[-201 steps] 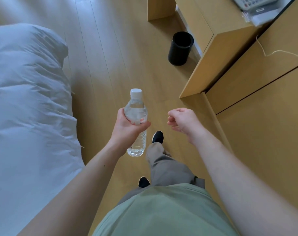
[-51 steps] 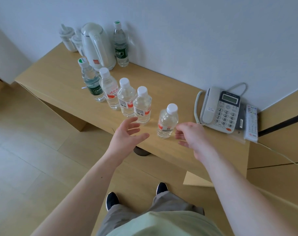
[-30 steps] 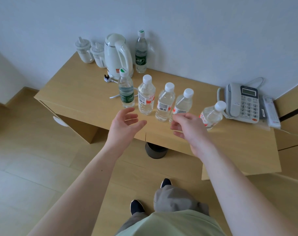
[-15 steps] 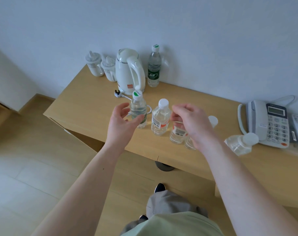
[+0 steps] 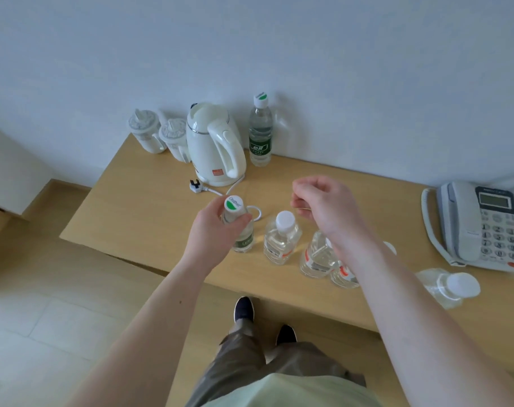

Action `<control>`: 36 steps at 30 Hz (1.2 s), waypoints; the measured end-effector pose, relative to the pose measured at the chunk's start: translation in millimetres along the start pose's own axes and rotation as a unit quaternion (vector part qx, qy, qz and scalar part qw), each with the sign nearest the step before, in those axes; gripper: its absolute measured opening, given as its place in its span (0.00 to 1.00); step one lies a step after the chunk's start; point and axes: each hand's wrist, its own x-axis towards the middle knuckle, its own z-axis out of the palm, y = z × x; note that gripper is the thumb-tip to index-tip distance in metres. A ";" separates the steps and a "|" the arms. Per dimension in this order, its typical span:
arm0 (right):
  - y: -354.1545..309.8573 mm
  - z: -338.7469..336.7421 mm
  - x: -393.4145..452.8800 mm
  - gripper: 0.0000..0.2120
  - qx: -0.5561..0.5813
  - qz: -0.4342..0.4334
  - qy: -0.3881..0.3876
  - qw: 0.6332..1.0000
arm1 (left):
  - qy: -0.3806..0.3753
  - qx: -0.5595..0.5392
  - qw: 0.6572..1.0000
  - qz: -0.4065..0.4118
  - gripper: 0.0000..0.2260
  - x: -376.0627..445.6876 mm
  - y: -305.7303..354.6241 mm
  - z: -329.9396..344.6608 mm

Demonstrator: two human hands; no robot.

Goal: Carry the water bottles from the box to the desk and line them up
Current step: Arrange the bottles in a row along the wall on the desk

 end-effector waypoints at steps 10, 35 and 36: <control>-6.8 30.6 33.4 0.05 -0.074 0.044 0.010 0.996 | -0.157 0.018 0.987 0.022 0.12 44.1 13.4 -22.9; -20.1 -8.5 106.7 0.06 -0.068 0.098 0.058 0.991 | -0.232 0.005 0.970 0.080 0.13 123.4 94.1 24.7; -20.0 -11.7 110.0 0.06 -0.068 0.099 0.059 0.991 | -0.227 0.006 0.970 0.081 0.12 126.8 97.1 28.2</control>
